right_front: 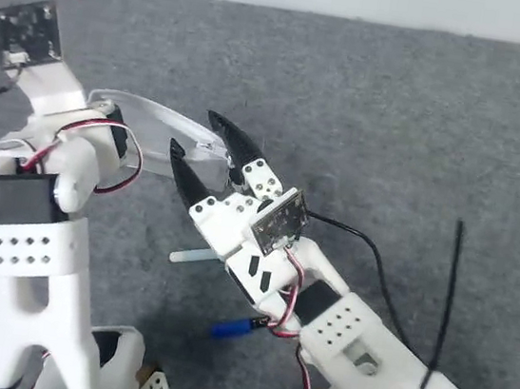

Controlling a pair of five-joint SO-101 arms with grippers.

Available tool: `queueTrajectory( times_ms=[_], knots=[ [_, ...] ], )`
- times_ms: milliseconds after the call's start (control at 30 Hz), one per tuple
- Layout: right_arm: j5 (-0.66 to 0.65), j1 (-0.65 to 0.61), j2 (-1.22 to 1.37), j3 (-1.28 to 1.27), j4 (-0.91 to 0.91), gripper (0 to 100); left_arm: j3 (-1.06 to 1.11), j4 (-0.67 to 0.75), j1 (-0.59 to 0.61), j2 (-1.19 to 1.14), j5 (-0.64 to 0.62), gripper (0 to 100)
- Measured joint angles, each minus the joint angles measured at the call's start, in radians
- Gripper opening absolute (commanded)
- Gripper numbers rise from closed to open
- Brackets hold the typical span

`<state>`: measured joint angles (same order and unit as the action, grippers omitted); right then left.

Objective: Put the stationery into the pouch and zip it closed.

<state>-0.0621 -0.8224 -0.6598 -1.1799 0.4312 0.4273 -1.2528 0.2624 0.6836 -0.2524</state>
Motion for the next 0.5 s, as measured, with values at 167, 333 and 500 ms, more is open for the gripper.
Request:
queueTrajectory(
  times_ms=[167, 333, 500],
  knots=[
    [0.0, 0.002, -0.107, -0.011, -0.147, 18.0, 0.006, 0.0, 0.0, 0.0, 0.0, 1],
    [0.0, 0.002, -0.189, -0.012, -0.269, 17.8, 0.009, 0.0, 0.0, 0.0, 0.0, 1],
    [0.0, 0.002, -0.288, -0.021, -0.402, 17.9, 0.014, 0.0, 0.006, 0.0, 0.0, 1]
  ],
)
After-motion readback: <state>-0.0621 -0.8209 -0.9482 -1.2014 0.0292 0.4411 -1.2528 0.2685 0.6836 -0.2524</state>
